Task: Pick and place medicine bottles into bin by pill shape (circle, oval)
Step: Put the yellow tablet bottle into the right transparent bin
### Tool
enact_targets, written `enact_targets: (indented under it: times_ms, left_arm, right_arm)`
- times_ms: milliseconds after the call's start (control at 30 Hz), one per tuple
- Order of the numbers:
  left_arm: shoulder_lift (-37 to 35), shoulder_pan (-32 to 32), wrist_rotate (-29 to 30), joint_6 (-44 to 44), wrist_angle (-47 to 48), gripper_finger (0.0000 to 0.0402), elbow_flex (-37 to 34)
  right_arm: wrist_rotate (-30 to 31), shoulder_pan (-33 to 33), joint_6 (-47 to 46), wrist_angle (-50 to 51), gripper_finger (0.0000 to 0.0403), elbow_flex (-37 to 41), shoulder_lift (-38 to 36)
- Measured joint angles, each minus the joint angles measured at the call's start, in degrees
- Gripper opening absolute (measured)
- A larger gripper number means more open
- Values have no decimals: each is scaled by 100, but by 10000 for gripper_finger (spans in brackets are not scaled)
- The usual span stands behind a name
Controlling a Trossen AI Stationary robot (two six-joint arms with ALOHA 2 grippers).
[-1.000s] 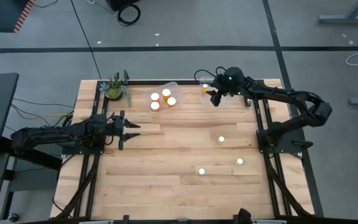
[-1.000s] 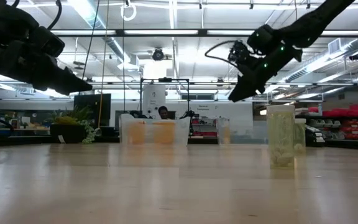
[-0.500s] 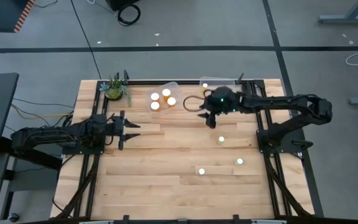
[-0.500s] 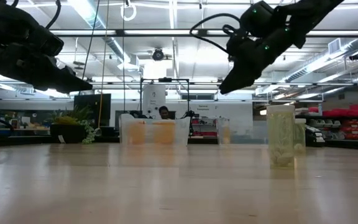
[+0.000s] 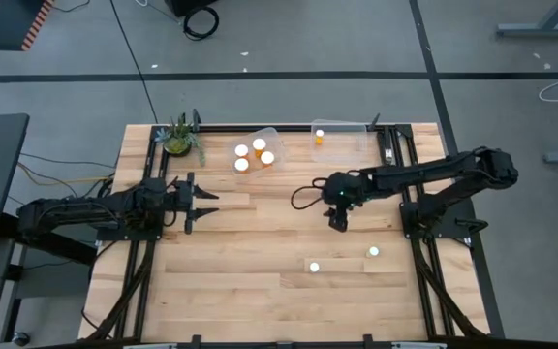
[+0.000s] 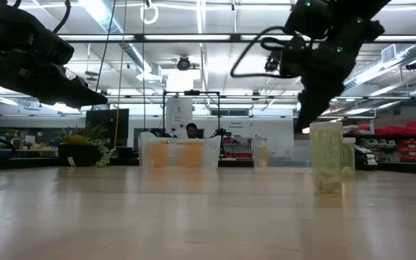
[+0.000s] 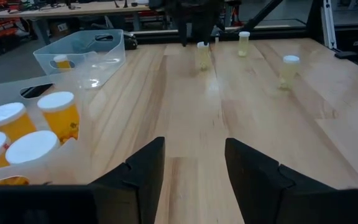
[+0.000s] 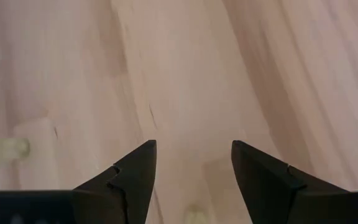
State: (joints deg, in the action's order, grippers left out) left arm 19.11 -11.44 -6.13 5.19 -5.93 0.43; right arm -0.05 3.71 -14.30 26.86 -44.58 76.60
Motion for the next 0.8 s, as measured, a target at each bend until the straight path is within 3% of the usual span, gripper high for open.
enact_targets:
  times_ms: [333, 800]
  left_arm:
    - [-1, 0, 0, 0, -1, 182, 0]
    - [1, 0, 0, 2, 0, 185, 0]
  right_arm:
    - [23, -318, -828, 849, 229, 0, 0]
    - [242, -390, -697, 1273, 250, 0, 19]
